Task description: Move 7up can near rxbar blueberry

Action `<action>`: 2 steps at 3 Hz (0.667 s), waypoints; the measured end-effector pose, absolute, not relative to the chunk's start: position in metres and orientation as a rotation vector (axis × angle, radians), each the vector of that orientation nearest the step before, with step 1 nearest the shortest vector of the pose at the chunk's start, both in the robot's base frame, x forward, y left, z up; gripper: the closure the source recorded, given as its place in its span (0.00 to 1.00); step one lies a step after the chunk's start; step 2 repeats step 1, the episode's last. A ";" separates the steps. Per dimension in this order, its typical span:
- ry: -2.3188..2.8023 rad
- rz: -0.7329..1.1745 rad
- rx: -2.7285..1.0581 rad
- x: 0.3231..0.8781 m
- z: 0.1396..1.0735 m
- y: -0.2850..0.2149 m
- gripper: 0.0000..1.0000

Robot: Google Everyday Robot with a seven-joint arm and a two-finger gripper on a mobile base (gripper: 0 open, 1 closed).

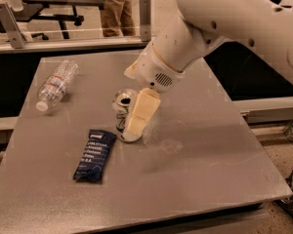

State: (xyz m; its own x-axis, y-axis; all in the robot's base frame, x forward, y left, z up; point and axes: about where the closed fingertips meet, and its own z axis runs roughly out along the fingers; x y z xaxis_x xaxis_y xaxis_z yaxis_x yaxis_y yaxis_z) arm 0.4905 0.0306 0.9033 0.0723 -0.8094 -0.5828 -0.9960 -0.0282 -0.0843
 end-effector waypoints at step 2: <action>1.786 0.525 -1.888 0.491 0.903 0.031 0.00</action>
Offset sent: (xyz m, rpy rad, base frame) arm 0.0000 0.0000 0.0000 0.0000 0.0000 0.0000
